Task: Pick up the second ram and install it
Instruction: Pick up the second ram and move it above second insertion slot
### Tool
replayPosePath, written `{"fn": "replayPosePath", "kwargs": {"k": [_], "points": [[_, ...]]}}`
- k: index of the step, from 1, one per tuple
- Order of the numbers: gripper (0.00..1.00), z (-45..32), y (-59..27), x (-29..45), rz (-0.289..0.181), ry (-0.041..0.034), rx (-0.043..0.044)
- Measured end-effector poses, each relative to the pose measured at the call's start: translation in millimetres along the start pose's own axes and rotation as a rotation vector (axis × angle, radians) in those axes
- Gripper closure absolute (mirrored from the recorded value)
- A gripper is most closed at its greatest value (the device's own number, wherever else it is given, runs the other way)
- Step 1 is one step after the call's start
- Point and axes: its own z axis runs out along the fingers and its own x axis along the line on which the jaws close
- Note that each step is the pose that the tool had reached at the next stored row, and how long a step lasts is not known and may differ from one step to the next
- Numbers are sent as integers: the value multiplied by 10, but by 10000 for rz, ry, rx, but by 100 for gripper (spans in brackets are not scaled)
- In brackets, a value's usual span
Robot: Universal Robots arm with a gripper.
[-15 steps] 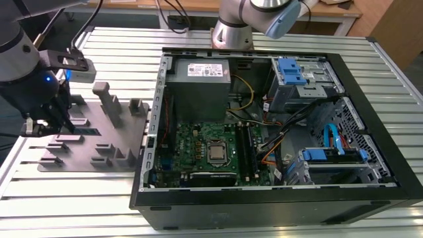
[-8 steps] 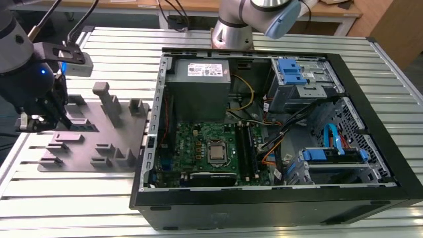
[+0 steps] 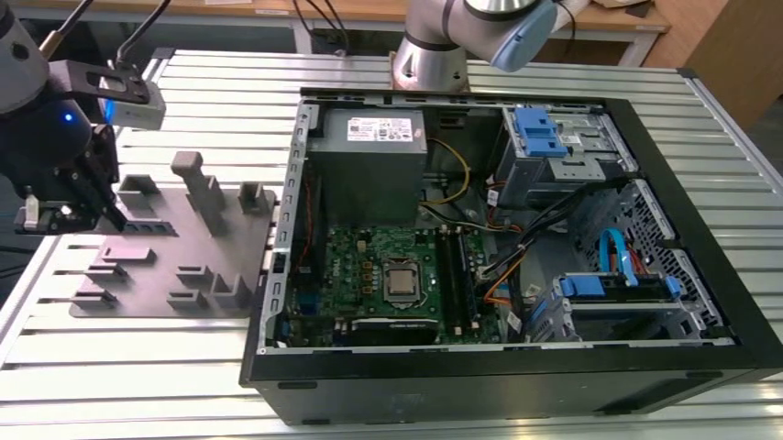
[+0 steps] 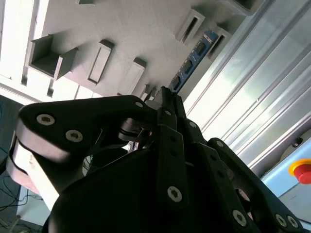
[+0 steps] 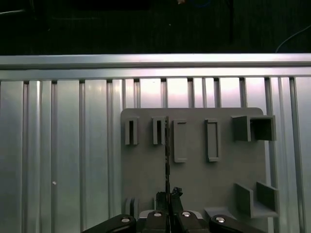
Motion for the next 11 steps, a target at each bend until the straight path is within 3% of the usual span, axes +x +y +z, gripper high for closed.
{"fn": "replayPosePath", "kwargs": {"k": [11], "points": [[89,-168,8,-9,1,0,0]]}}
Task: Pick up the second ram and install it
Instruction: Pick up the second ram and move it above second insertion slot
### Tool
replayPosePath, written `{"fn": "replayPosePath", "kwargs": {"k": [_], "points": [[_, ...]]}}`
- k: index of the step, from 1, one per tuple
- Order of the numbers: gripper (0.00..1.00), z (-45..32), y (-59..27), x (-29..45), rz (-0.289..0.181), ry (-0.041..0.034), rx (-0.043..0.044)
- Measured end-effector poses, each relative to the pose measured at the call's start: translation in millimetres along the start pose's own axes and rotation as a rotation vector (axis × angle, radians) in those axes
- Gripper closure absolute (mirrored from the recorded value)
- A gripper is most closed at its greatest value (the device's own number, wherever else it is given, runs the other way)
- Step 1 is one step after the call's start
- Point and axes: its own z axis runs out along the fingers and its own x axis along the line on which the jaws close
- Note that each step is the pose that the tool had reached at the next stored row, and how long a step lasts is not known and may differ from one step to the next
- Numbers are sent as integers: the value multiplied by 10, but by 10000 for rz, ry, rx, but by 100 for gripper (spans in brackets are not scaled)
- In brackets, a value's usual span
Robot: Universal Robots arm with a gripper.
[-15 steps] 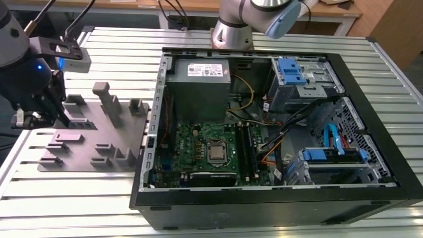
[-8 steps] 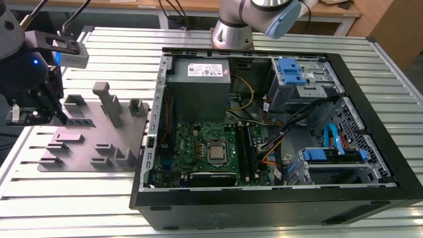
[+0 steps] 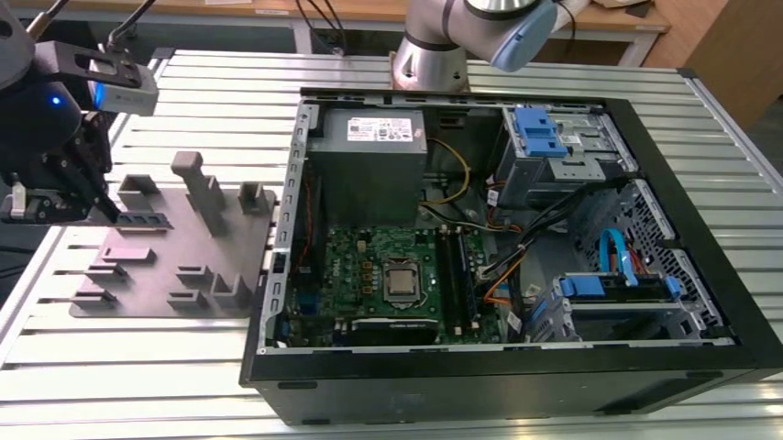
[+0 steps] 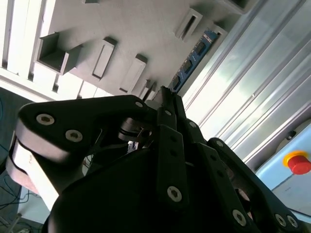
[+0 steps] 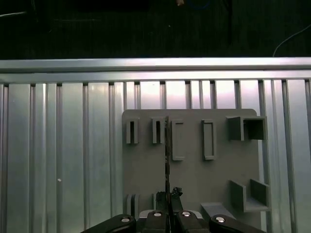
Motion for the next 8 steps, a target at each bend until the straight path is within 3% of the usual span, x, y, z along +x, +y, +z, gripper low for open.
{"fn": "replayPosePath", "kwargs": {"k": [8], "points": [[89,-132,6,-7,-1,0,0]]}}
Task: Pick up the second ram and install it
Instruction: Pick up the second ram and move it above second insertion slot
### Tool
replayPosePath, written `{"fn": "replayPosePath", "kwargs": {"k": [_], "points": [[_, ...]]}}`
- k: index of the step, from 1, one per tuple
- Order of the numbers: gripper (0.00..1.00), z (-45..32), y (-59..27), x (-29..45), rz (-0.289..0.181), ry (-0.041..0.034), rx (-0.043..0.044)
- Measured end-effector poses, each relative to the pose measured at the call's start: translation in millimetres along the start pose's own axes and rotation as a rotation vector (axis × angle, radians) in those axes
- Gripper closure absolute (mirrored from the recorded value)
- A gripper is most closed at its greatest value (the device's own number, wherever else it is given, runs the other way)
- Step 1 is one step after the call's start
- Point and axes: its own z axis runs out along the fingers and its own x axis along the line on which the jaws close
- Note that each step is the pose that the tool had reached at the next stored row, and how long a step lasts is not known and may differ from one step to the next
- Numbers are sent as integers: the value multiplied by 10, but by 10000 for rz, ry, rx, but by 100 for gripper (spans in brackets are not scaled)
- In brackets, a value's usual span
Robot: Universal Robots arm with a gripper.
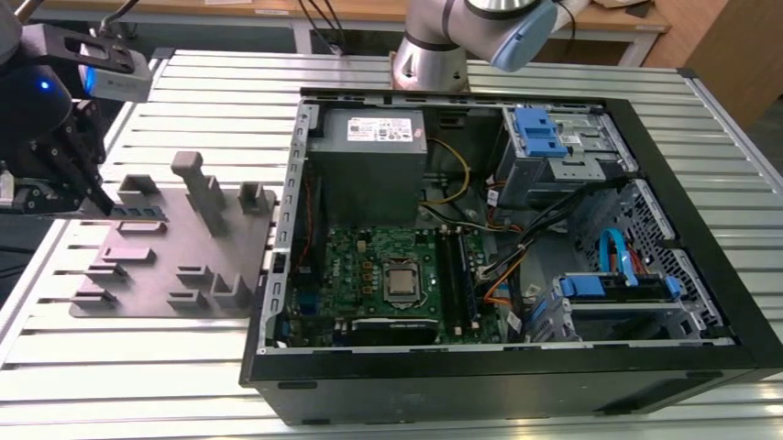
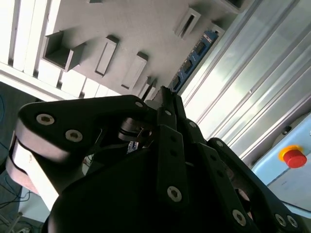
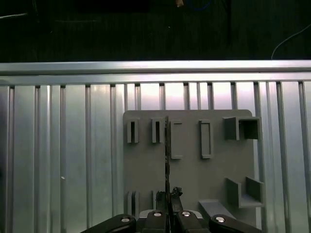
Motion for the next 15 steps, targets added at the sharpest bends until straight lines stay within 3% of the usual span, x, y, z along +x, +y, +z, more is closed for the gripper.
{"fn": "replayPosePath", "kwargs": {"k": [15], "points": [[89,-226,11,-12,0,0,0]]}}
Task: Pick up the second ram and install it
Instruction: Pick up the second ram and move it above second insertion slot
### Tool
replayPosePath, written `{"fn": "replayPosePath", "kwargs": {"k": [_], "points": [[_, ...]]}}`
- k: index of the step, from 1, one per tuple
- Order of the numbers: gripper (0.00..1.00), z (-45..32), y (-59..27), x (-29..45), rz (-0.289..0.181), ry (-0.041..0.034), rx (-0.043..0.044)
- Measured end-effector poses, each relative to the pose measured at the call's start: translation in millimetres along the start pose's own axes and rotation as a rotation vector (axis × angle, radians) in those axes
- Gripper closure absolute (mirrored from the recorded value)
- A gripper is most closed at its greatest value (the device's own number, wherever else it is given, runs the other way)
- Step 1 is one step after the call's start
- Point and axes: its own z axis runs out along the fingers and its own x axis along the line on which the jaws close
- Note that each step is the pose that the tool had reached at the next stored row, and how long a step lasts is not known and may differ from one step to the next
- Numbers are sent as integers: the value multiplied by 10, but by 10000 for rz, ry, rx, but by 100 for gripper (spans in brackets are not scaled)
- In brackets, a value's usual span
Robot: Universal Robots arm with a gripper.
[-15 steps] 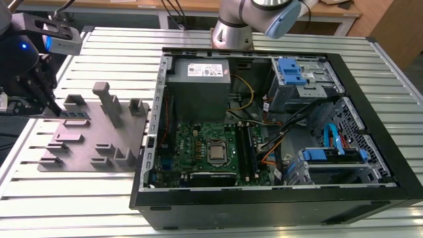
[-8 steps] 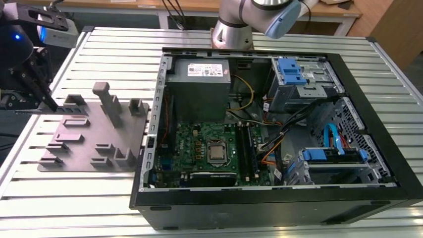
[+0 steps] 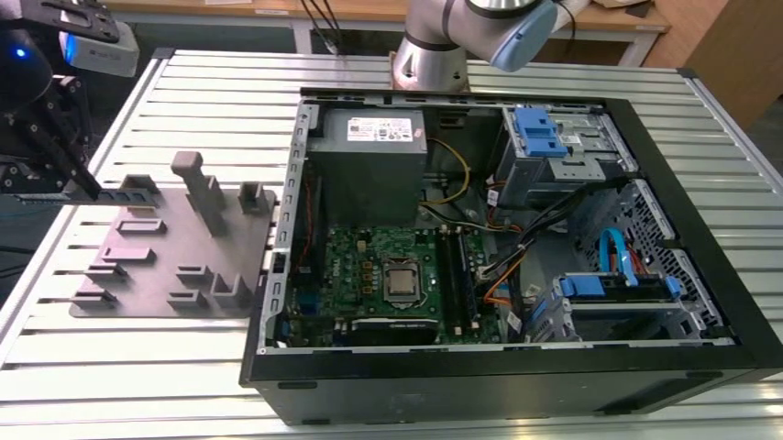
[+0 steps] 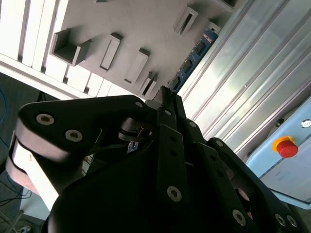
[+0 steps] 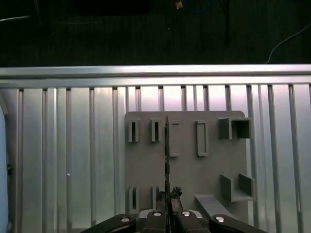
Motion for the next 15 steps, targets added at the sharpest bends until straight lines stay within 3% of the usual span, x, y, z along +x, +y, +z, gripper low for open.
{"fn": "replayPosePath", "kwargs": {"k": [15], "points": [[89,-225,11,-12,0,0,-1]]}}
